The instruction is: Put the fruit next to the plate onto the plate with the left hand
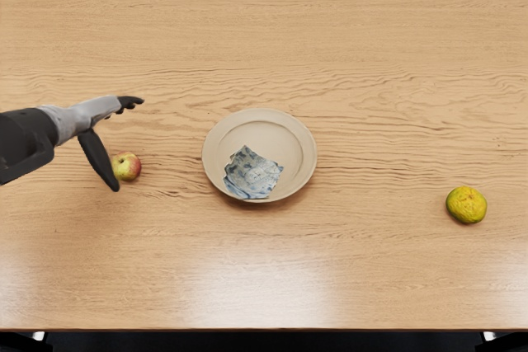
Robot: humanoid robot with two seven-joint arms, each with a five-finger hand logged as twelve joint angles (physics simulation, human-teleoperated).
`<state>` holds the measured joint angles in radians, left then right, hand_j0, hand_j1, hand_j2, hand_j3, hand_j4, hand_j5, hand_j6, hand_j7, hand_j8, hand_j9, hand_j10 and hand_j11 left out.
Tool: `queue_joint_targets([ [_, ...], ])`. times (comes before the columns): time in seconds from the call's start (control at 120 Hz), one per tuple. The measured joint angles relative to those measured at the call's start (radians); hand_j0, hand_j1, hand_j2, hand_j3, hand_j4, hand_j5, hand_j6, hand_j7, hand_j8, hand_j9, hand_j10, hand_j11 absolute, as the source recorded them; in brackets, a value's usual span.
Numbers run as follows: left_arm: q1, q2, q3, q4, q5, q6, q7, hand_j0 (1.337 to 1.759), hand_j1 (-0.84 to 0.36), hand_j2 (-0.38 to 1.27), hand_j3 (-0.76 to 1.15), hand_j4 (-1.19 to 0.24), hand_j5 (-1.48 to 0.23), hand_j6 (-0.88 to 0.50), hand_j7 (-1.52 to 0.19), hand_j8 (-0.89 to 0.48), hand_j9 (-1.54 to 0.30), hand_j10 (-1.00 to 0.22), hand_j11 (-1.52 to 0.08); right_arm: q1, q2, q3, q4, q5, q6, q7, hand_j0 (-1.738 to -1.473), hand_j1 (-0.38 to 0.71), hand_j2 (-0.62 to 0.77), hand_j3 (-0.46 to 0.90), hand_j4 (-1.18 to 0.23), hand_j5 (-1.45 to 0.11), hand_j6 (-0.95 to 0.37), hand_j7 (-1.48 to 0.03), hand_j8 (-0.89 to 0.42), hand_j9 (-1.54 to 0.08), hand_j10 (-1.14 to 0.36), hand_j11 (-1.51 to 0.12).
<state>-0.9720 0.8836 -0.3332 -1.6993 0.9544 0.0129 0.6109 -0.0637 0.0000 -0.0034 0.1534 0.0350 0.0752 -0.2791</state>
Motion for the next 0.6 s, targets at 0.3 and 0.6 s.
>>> queue_joint_targets([
  [0.3, 0.046, -0.049, 0.044, 0.001, 0.074, 0.117, 0.000, 1.658, 0.30, 0.01, 0.00, -0.05, -0.06, -0.05, -0.06, -0.05, -0.06, -0.05, -0.06, 0.002, 0.000, 0.000, 0.000, -0.001, 0.000, 0.000, -1.658, -0.35, 0.00, 0.00, 0.00, 0.00, 0.00, 0.00, 0.00, 0.00, 0.00, 0.00],
  [0.6, 0.080, -0.124, 0.053, 0.056, 0.145, 0.198, 0.000, 1.658, 0.28, 0.01, 0.00, -0.06, -0.07, -0.06, -0.07, -0.06, -0.07, -0.06, -0.07, 0.002, 0.000, 0.000, 0.000, -0.001, 0.000, 0.000, -1.658, -0.35, 0.00, 0.00, 0.00, 0.00, 0.00, 0.00, 0.00, 0.00, 0.00, 0.00],
])
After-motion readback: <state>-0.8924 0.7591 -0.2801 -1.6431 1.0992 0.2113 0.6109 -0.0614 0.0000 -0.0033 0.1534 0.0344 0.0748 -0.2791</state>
